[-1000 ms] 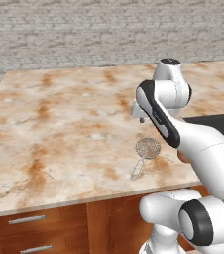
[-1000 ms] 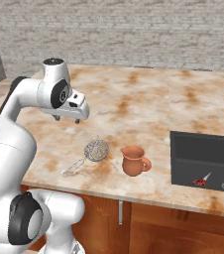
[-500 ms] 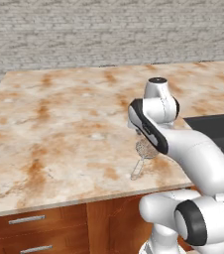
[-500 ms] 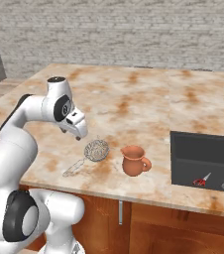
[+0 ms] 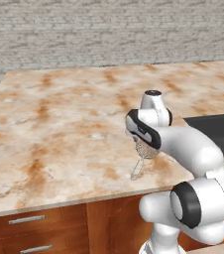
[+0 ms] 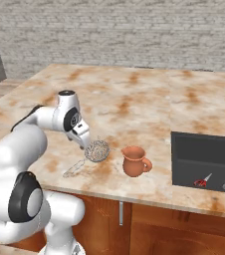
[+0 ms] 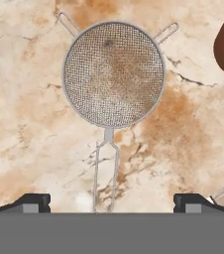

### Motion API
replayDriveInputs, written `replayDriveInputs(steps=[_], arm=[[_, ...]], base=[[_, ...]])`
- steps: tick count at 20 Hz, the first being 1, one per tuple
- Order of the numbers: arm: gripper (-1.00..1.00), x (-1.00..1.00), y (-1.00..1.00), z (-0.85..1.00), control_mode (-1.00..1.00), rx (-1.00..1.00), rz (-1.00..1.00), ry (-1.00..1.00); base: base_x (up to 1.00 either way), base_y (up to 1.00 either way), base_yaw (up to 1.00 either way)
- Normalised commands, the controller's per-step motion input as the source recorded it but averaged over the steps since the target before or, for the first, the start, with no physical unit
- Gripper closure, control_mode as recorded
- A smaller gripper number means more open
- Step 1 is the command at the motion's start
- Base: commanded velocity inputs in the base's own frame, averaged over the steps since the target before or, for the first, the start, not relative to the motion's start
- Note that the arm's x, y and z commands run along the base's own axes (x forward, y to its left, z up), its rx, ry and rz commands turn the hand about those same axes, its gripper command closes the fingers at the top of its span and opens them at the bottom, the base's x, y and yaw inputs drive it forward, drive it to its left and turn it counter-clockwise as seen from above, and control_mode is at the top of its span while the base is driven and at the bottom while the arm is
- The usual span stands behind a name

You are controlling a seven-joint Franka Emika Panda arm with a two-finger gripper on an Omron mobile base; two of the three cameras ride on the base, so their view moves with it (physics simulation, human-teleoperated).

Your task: Pick the strainer and jug and place them in the sink. Then turn on the water.

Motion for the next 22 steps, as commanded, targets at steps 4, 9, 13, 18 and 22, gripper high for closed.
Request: replayDriveInputs(steps=[4,9,13,18,22], arm=[[-1.0,0.35,0.0,-0.5,-1.0,0.0,-0.04,0.02],[-1.0,0.15,0.0,-0.57,-1.0,0.0,-0.07,0.08],[-1.0,-0.02,-0.03,-0.55,-1.0,0.0,-0.08,0.07],[-1.0,0.0,0.0,-0.47,-1.0,0.0,-0.03,0.04],[-1.0,0.0,0.0,-0.37,-1.0,0.0,0.0,0.01]], base=[[0.0,0.0,0.0],[0.0,0.0,0.0],[0.0,0.0,0.0],[0.0,0.0,0.0],[0.0,0.0,0.0]])
